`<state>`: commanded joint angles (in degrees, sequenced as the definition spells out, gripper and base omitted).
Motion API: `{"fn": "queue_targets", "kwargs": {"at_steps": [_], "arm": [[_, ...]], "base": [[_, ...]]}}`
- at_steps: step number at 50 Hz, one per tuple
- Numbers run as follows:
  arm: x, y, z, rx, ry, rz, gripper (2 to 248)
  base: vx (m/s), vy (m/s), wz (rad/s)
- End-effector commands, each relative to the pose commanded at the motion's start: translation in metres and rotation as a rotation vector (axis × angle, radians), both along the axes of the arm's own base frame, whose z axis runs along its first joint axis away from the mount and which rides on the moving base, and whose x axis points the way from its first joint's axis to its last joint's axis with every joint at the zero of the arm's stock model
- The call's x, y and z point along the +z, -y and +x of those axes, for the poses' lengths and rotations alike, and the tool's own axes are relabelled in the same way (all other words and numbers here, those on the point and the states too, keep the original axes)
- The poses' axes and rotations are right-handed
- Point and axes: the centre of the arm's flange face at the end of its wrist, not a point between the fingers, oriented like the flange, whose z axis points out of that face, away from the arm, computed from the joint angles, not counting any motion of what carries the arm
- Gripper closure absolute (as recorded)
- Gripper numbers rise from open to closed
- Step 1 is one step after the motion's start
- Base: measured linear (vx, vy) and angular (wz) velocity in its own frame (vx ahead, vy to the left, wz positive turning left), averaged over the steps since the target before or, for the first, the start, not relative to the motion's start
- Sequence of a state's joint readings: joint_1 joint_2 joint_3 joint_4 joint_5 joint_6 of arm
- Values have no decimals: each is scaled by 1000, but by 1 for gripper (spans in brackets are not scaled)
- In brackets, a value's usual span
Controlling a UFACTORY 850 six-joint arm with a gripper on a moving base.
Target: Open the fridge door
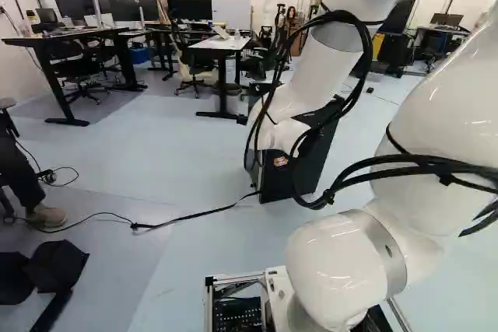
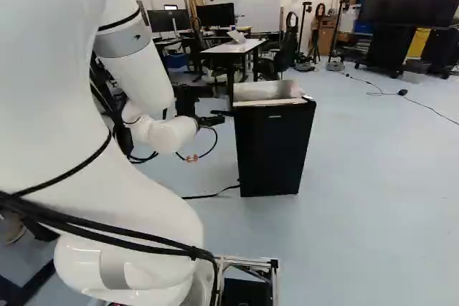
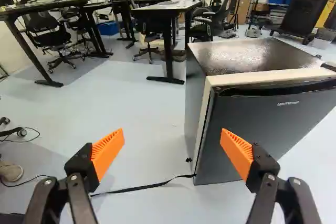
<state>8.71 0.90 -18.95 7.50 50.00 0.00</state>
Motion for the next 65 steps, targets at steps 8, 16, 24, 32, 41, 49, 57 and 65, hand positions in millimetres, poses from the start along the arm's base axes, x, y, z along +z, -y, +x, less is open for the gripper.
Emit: {"fn": "queue_targets", "kwargs": {"at_steps": [8,16,24,32,41,49,57,65], "arm": [[0,-7,13,-19,2,15,3],[1,-14,24,-44,9,31,3],[1,-21,33,-69,18,47,3],[2,-27,42,-96,26,63,3],[2,-36,54,-127,36,81,3],[-1,-43,67,-157,38,95,3],[-10,-49,82,-193,34,105,3],[-19,-54,97,-234,29,114,3]], "base": [[0,0,0],[0,0,0],[0,0,0],[0,0,0],[0,0,0],[0,0,0],[0,0,0],[0,0,0]]}}
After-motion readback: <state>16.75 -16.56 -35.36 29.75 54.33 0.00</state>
